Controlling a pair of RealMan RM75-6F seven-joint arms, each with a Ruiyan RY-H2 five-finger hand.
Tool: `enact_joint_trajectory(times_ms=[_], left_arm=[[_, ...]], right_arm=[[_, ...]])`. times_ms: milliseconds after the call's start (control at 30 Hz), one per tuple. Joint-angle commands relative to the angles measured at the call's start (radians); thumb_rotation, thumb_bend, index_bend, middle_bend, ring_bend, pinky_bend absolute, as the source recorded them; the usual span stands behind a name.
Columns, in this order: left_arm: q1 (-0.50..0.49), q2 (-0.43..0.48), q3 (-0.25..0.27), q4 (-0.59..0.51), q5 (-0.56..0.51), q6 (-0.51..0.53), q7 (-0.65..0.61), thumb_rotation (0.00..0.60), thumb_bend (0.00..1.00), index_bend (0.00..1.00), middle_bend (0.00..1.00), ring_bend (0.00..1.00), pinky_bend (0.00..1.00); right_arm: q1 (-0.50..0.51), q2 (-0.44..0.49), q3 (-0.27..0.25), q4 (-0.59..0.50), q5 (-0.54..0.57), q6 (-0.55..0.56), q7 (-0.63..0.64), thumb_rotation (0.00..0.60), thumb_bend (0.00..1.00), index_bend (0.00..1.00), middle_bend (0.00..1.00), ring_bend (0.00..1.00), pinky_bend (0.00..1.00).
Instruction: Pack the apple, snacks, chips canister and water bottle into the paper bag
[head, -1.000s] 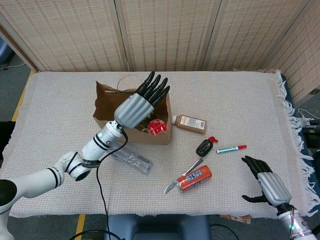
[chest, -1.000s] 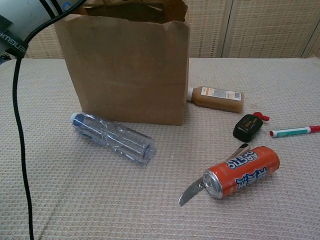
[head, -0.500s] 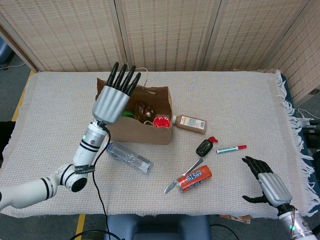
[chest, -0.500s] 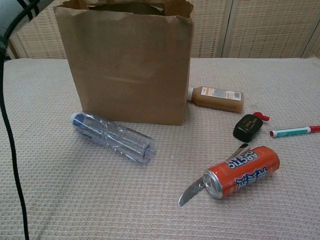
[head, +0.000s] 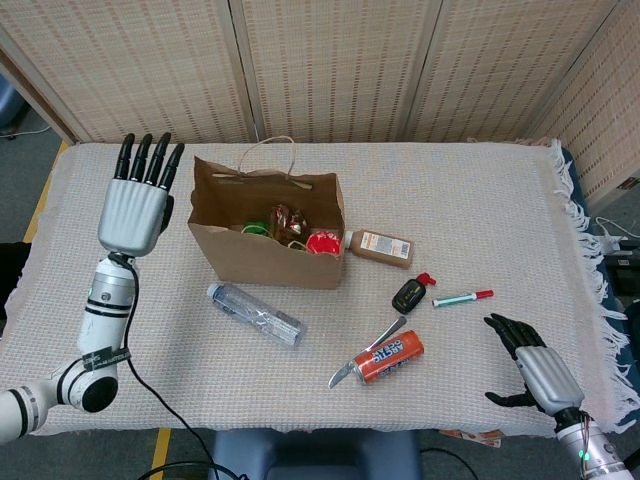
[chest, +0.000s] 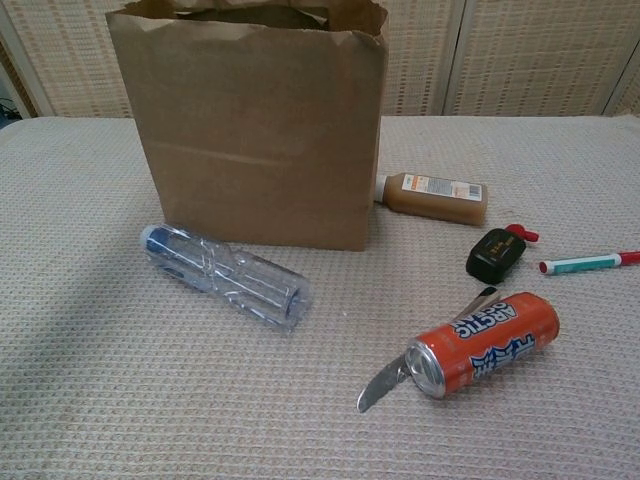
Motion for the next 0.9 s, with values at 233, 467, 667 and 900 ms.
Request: enact_joint_trajectory(times_ms=[233, 467, 667, 900], left_arm=[[0.213, 0.129, 0.177, -0.118, 0.096, 0.041, -0.256, 0.6, 0.4, 0.0, 0.0, 0.0, 0.0], [0.278, 0.122, 0.384, 0.059, 0.469, 0.05, -0.481, 0.6, 0.38, 0.0, 0.0, 0.0, 0.0], [0.278, 0.041, 0.482, 0.242, 0.668, 0.063, -0.599, 0.6, 0.37, 0.0, 0.0, 0.0, 0.0], [0.247, -0.049, 0.526, 0.356, 0.808, 0.057, -0.594, 0.6, 0.36, 0.0, 0.0, 0.0, 0.0]], right_arm=[[0.001, 0.002, -0.002, -0.007, 0.007, -0.008, -0.005, 0.6, 0.0, 0.0, 0.0, 0.0, 0.0], [0.002, 0.001, -0.001, -0.009, 0.012, -0.012, -0.014, 0.6, 0.0, 0.0, 0.0, 0.0, 0.0], [0.002, 0.002, 0.0, -0.011, 0.016, -0.013, -0.013, 0.6, 0.0, 0.0, 0.0, 0.0, 0.0], [0.004, 0.004, 0.0, -0.011, 0.02, -0.019, -0.009, 0.6, 0.0, 0.0, 0.0, 0.0, 0.0]])
